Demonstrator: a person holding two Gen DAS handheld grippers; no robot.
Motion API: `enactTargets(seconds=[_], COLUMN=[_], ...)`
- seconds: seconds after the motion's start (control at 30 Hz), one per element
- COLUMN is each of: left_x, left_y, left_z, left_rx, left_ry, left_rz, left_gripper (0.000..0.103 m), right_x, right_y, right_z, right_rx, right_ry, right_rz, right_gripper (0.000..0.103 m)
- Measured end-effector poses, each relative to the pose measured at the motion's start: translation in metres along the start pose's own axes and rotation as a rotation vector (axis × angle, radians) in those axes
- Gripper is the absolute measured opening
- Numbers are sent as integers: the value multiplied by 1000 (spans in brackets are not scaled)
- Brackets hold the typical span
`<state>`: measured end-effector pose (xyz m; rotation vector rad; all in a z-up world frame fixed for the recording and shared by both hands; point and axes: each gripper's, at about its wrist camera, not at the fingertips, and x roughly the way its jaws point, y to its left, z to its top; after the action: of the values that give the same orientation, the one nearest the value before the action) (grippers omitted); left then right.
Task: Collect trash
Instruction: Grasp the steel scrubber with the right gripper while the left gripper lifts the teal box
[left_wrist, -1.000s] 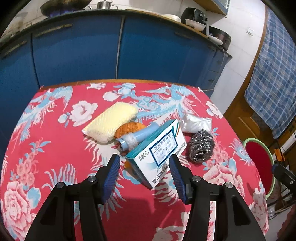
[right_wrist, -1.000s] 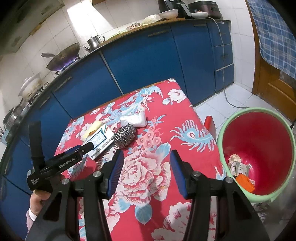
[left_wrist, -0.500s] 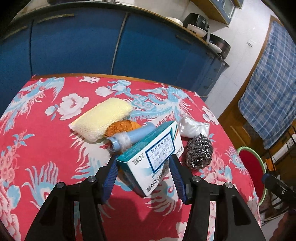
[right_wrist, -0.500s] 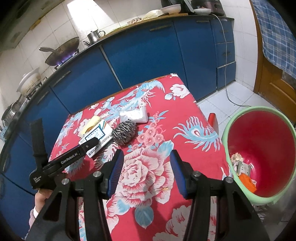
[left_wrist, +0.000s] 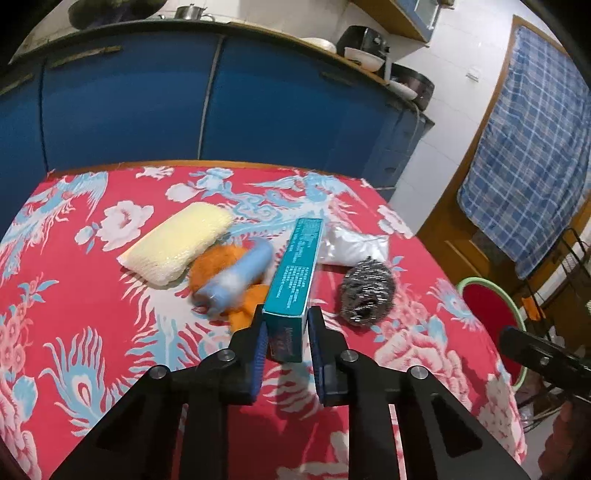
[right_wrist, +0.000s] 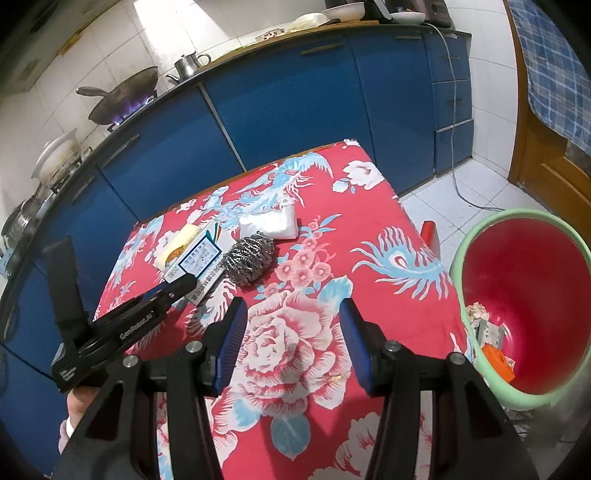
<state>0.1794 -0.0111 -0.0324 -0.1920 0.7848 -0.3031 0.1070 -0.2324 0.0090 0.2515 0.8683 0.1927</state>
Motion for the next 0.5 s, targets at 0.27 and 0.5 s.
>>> enactTargets(seconds=[0.27, 0.5], left_x=[-39, -75], left_y=[-12, -5], left_z=[1, 9], left_rx=[48, 40], left_ry=[-88, -191], left_rz=[-2, 94], left_gripper=[19, 19], right_x=[4, 16], right_y=[10, 24], right_z=[1, 6], right_rx=[-24, -43], right_ry=[7, 9], right_rz=[4, 15], right_gripper=[54, 54])
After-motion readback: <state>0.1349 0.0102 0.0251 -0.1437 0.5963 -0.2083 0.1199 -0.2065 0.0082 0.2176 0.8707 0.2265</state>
